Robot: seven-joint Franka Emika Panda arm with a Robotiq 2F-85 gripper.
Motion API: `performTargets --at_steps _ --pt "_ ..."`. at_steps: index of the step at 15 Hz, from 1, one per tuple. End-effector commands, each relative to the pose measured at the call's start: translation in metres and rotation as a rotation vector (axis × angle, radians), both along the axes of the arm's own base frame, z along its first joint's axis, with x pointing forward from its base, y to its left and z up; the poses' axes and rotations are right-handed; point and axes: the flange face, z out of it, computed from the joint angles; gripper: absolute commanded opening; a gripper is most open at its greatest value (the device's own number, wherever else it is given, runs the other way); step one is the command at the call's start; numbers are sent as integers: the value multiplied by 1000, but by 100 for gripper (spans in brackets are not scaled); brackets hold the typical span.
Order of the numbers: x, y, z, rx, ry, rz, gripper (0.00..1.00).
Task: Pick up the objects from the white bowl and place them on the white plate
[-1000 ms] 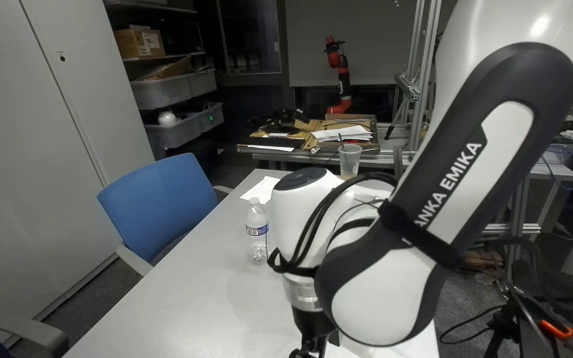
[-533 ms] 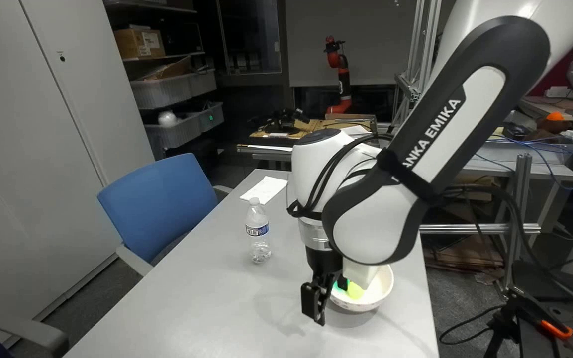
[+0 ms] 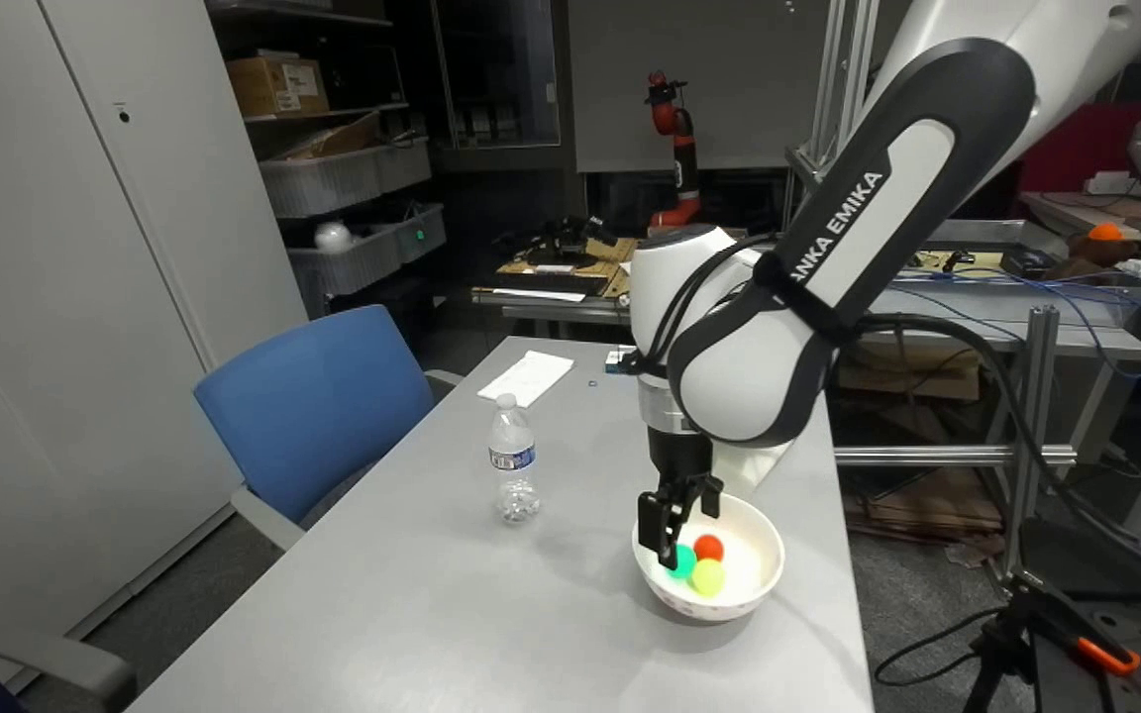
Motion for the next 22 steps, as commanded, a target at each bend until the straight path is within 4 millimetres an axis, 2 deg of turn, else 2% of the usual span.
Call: performTargets --at_steps 1,3,6,13,22 --pt "-2 -28 -10 -4 11 27 100" --pt "-1 -40 -16 -2 23 41 100" --pt "1 -45 -27 3 38 76 100" --pt "22 -33 -36 -38 30 144 100" --pt "33 -29 -70 -76 31 145 98"
